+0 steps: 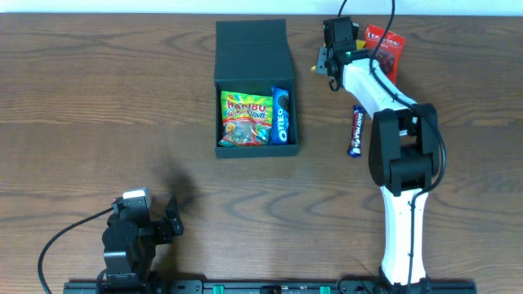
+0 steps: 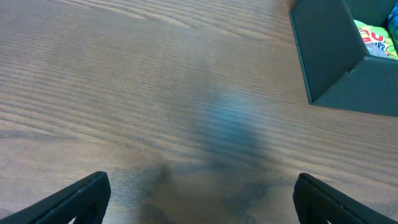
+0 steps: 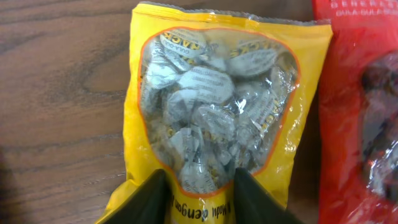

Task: Pack container
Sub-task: 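Move the right gripper to the yellow Hacks bag and grasp it, then carry the yellow Hacks bag over the box and lower it in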

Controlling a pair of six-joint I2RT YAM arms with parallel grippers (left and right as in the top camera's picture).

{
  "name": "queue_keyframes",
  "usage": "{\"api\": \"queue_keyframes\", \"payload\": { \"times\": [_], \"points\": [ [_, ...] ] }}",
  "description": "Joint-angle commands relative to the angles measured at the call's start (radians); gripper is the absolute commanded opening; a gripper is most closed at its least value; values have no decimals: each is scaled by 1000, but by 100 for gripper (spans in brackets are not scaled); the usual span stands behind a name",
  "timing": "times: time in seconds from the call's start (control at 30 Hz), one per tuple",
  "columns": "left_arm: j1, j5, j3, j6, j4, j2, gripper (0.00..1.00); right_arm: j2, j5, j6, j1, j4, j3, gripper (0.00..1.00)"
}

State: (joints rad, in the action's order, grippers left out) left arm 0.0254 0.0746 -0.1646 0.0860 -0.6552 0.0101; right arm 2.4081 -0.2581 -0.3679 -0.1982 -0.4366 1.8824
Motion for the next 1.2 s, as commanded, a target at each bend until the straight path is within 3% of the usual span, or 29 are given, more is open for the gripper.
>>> {"api": "queue_keyframes", "payload": {
  "times": [0.0, 0.1, 0.3, 0.6, 0.7, 0.9, 1.17],
  "points": [
    [5, -7, 6, 11, -6, -6, 95, 12, 0, 3, 16, -31, 8, 22],
    [5, -7, 6, 11, -6, -6, 95, -14, 2, 3, 14, -71, 57, 2],
    [5, -7, 6, 11, -6, -6, 95, -141, 129, 86, -10, -270, 234, 1],
    [5, -7, 6, 11, -6, -6, 95, -396, 129, 271, -182, -499, 232, 1],
    [5, -7, 6, 11, -6, -6, 95, -516, 127, 269, -208, -461, 120, 2],
    [5, -7, 6, 11, -6, -6, 95, -750, 146, 143, -230, -199, -312, 1],
    [5, -7, 6, 11, -6, -6, 95, -665, 157, -14, -377, -114, -441, 1]
  ]
}}
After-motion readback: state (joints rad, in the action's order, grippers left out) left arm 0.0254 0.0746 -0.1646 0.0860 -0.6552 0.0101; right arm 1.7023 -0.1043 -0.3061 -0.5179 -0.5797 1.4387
